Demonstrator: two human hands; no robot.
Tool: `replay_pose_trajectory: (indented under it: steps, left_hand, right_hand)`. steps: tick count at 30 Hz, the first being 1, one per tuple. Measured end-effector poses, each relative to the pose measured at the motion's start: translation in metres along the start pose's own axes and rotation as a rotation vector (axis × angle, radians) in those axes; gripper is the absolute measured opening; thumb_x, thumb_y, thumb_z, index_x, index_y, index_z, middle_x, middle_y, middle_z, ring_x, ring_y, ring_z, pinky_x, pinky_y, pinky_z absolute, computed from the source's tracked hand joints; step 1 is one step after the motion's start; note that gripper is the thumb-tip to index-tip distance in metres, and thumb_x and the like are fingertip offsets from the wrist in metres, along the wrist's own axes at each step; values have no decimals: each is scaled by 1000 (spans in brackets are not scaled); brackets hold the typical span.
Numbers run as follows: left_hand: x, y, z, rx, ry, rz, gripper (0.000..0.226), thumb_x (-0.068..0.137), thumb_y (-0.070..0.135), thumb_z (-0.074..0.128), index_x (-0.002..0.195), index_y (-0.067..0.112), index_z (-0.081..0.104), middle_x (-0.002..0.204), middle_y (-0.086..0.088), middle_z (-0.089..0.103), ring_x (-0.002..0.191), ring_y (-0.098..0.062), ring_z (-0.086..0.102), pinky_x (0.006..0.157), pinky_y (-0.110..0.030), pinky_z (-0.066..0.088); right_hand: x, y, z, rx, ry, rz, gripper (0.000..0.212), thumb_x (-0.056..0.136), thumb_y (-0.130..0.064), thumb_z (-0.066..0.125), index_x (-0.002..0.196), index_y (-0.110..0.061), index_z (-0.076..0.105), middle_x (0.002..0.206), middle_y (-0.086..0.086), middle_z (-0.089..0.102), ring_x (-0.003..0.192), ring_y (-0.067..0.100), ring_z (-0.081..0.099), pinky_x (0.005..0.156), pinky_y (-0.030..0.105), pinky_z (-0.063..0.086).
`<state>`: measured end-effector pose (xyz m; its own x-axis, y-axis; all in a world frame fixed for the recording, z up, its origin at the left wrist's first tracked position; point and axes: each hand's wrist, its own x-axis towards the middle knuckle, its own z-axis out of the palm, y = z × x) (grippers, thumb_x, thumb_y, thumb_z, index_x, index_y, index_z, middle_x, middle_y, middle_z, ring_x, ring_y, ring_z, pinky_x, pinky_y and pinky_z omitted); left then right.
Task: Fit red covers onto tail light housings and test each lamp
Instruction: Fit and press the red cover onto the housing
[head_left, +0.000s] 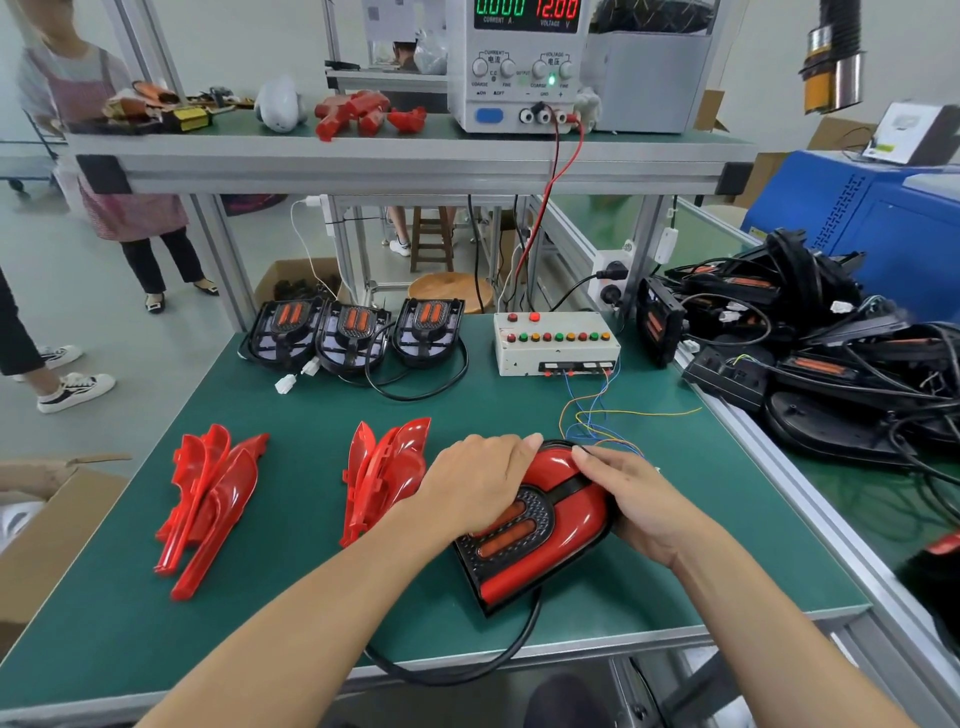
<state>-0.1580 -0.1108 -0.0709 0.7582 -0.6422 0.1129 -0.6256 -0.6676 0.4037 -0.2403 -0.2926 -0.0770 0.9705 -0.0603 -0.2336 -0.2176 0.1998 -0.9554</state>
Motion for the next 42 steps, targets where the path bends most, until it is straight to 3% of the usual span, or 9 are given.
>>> replay_pose_trajectory:
  steps: [3,6,9,13,17,25,31,37,42]
  left_hand:
    - [2,1,-1,10,-11,-17,63,107,56,15,94,16,62,90,-9,68,90,-37,60,79,-44,46]
    - [1,-1,-3,-54,-35,-3,56,106,57,15,75,24,49,70,3,53,78,-32,52,76,-44,45]
    - [0,-2,-5,-62,-55,12,54,101,64,12,72,26,39,67,6,48,78,-32,55,75,-44,44]
    - [2,-4,-2,-40,-97,-23,62,91,82,29,80,25,50,85,-1,65,85,-28,61,79,-43,50]
    - [2,-9,-3,-112,-89,-55,71,76,94,31,76,27,53,77,7,63,77,-18,61,77,-41,54]
    - [2,-6,0,-173,-89,-125,70,76,90,41,84,23,59,82,5,65,79,-17,64,78,-41,55]
    - [2,-3,0,-358,-77,-150,57,88,77,53,90,21,62,86,5,67,80,-13,63,64,-27,42]
    - [-6,3,3,-479,15,-292,53,86,78,54,80,25,58,80,8,66,73,-5,61,58,-24,38]
    - [-12,14,10,-686,32,-365,58,72,83,55,94,30,64,92,9,72,82,-5,70,71,-27,55]
  right_hand:
    - [0,1,2,17,32,-22,39,89,-32,62,117,-6,72,104,16,77,82,19,72,71,27,59]
    - [1,0,2,39,29,-19,37,89,-29,63,116,-5,72,105,17,76,84,21,71,74,29,60]
    - [2,-1,2,46,28,-20,35,91,-26,63,118,-4,71,111,20,74,91,25,68,80,31,58]
    - [2,-2,3,2,37,-16,30,101,-21,57,119,0,69,113,25,72,93,27,67,83,35,57]
    - [-2,2,3,91,29,30,41,93,-34,63,117,-1,72,108,22,74,88,25,71,77,32,61]
    - [-3,12,4,176,64,156,47,84,-46,72,113,-9,76,108,20,75,84,28,72,71,36,61]
    - [9,-11,14,174,184,122,27,94,-27,69,103,-2,73,90,17,76,67,25,72,62,33,61]
    - [15,-15,23,40,283,91,36,90,-38,75,106,-6,74,91,12,79,74,24,74,70,34,63]
    - [14,-21,23,2,231,64,41,86,-40,78,110,-6,73,98,16,78,93,35,76,81,43,63]
